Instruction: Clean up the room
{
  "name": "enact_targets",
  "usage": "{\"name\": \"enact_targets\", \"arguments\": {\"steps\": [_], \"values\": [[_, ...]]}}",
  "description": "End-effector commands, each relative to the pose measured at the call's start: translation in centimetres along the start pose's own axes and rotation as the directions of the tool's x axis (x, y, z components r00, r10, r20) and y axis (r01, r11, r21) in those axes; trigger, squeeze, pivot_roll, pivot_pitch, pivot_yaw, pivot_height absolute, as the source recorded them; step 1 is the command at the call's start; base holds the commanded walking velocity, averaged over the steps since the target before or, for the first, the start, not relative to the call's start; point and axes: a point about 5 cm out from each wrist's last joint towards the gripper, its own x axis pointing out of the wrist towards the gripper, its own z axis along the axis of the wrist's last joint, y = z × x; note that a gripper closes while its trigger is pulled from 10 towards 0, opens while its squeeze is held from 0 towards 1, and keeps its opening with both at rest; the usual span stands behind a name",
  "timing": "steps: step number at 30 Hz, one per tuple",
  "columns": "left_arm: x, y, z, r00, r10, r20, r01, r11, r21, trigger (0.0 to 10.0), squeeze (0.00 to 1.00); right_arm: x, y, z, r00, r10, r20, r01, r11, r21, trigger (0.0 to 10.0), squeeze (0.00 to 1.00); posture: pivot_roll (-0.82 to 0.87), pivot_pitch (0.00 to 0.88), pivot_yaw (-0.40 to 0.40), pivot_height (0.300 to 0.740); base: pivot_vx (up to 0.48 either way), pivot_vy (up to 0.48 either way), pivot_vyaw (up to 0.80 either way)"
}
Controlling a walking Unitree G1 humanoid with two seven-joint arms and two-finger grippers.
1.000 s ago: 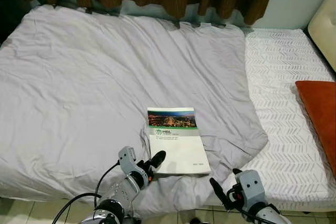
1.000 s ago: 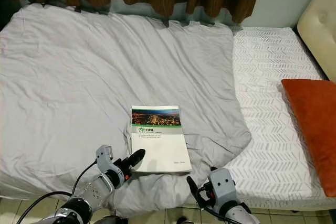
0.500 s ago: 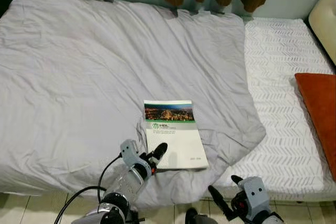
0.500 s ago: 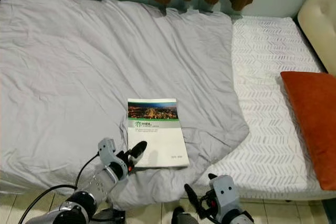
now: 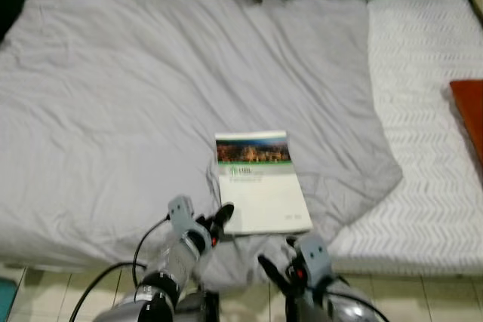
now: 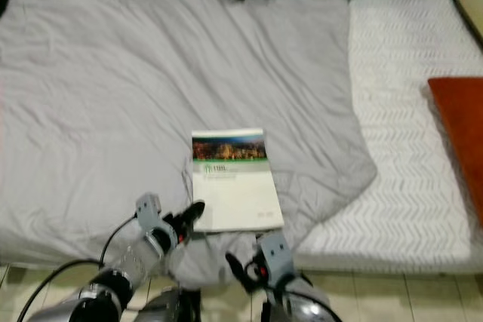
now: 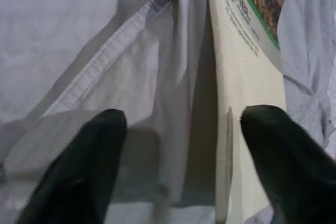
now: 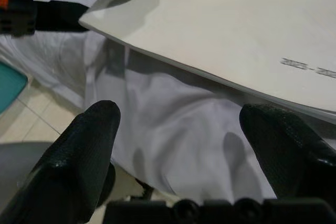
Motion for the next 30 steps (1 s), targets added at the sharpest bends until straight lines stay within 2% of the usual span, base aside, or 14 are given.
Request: {"name": "enact_targets", "arguments": {"steps": [1,10,17,23,26,28,29,30], "values": [[-0.2,0.5,-1.0,0.999,0.023,-0.046,-0.023,1.000,-0.005,0.0,0.00,-0.4,0.5,-1.5,0.999,-0.012,-0.036,0.013,1.000,0.021,10.0,0.00,-0.11,0.377,0.063,0.740,0.000,0.000,0.00],[0.2,-0.5,-0.6,0.999,-0.015,-0.030,0.015,1.000,-0.002,0.0,0.00,-1.9,0.7,-2.2,0.999,-0.036,-0.024,0.036,0.999,0.009,10.0,0.00,-0.17,0.411,0.060,0.740,0.000,0.000,0.00],[0.5,-1.4,-2.1,0.998,-0.030,-0.047,0.028,0.999,-0.047,0.0,0.00,-3.9,1.5,-2.1,0.999,-0.041,-0.001,0.041,0.999,0.003,10.0,0.00,-0.29,0.477,0.020,0.740,0.000,0.000,0.00],[0.6,-1.7,-2.4,0.998,-0.031,-0.046,0.028,0.998,-0.060,0.0,0.00,-4.5,1.9,-2.3,0.999,-0.048,-0.005,0.048,0.999,0.012,10.0,0.00,-0.28,0.477,0.023,0.740,0.000,0.000,0.00],[0.9,-2.2,-1.0,0.998,-0.066,-0.007,0.066,0.997,-0.026,0.0,0.00,-4.7,2.1,-2.3,0.998,-0.058,-0.006,0.058,0.998,0.029,10.0,0.00,-0.26,0.451,0.043,0.740,0.000,0.000,0.00],[1.0,-2.6,0.8,0.992,-0.120,0.027,0.118,0.991,0.059,0.0,0.00,-4.7,2.1,-2.0,0.997,-0.073,-0.003,0.073,0.996,0.042,10.0,0.00,-0.23,0.422,0.063,0.740,0.000,0.000,0.00],[1.0,-2.6,0.8,0.992,-0.120,0.027,0.118,0.991,0.059,0.0,0.00,-4.7,2.1,-2.0,0.997,-0.073,-0.003,0.073,0.996,0.042,10.0,0.00,-0.23,0.422,0.063,0.740,0.000,0.000,0.00],[1.0,-2.8,1.6,0.988,-0.148,0.039,0.144,0.984,0.102,0.0,0.00,-4.7,2.0,-1.9,0.997,-0.081,0.000,0.081,0.996,0.048,10.0,0.00,-0.22,0.415,0.066,0.740,0.000,0.000,0.00]]}}
